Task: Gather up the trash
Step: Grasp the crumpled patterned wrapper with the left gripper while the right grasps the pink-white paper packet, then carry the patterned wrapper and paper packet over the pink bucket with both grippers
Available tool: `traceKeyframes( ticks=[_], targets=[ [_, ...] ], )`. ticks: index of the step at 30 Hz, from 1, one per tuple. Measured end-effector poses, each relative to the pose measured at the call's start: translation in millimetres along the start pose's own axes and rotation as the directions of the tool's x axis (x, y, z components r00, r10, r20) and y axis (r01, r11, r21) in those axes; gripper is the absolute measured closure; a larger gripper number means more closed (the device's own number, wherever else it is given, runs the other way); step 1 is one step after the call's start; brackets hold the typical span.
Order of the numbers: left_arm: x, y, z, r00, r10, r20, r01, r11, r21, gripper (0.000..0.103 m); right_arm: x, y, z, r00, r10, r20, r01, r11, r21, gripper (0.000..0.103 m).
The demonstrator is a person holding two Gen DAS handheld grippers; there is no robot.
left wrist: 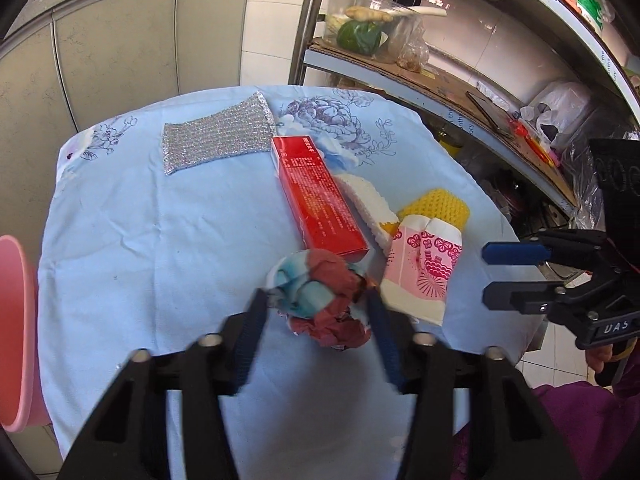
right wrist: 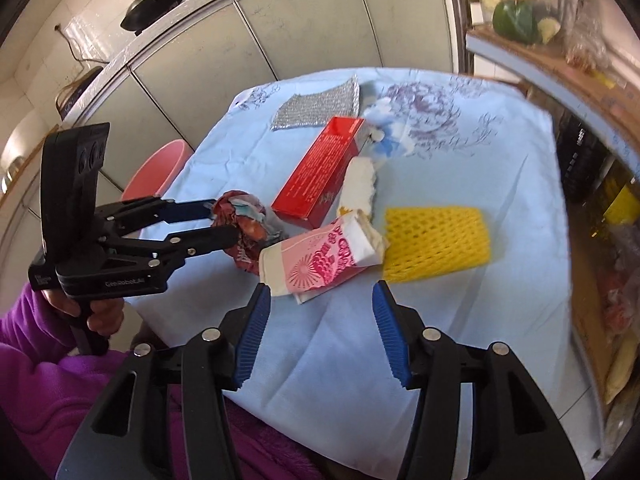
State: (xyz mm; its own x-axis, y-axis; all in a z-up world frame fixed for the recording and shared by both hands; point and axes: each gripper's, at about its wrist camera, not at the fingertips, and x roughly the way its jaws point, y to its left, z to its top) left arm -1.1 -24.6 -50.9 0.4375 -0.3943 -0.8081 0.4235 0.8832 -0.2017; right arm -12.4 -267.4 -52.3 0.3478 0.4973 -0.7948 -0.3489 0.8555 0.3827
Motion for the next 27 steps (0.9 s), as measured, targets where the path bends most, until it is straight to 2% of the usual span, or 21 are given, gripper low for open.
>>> traceKeyframes(
  ticks=[1, 5, 12, 18, 19, 20, 22, 23, 25, 27],
  targets=[
    [-0.9, 0.6, -0.3, 1.000, -0.002, 0.011, 0.002, 1.000, -0.001, 0.066, 7.4, -1.9, 1.1, 1.000, 0.021, -0.019, -0.020, 1.000, 0.023, 0.049],
    [-12.4, -2.2, 0.1, 0.998, 0.018, 0.064, -0.020, 1.000, 0.017, 0.071, 24.7, -9.6, 3.9, 0.998, 0.016, -0.058, -0.012, 0.997, 0.080, 0.049],
    [-38.9, 4.0, 3.1, 0.987, 0.061, 0.148, -0.062, 0.998, 0.008, 0.072, 32.7, -20.9, 14.7, 0.998, 0.042, -0.047, -0.033, 0.982, 0.184, 0.049],
    [-62.1, 13.4, 7.2, 0.972, 0.096, 0.213, -0.092, 0.995, -0.029, 0.072, 34.1, -13.4, 19.0, 0.999, -0.032, -0.026, 0.035, 0.991, 0.128, 0.049],
    [-65.6, 15.1, 7.5, 0.970, 0.101, 0.222, -0.096, 0.995, -0.036, 0.072, 33.3, -12.7, 19.0, 0.999, -0.040, -0.019, 0.042, 0.993, 0.113, 0.052],
    [-69.7, 16.9, 7.7, 0.967, 0.107, 0.231, -0.099, 0.994, -0.044, 0.072, 32.5, -9.9, 18.4, 0.998, -0.053, -0.017, 0.054, 0.994, 0.092, 0.066],
    [-76.6, 20.2, 8.0, 0.963, 0.116, 0.245, -0.105, 0.993, -0.057, 0.072, 28.9, -7.7, 18.4, 0.999, -0.054, -0.003, 0.054, 0.996, 0.070, 0.075],
    [-78.9, 20.9, 8.3, 0.961, 0.122, 0.249, -0.109, 0.992, -0.062, 0.072, 26.7, -5.5, 18.4, 0.998, -0.057, 0.002, 0.057, 0.997, 0.059, 0.087],
    [-83.6, 23.3, 8.6, 0.957, 0.129, 0.259, -0.114, 0.991, -0.071, 0.072, 21.3, -2.3, 18.2, 0.997, -0.071, 0.015, 0.070, 0.997, 0.037, 0.097],
    [-88.2, 25.9, 8.5, 0.953, 0.139, 0.270, -0.121, 0.989, -0.083, 0.072, 14.9, 1.2, 17.3, 0.996, -0.083, 0.031, 0.082, 0.997, 0.011, 0.099]
  ],
)
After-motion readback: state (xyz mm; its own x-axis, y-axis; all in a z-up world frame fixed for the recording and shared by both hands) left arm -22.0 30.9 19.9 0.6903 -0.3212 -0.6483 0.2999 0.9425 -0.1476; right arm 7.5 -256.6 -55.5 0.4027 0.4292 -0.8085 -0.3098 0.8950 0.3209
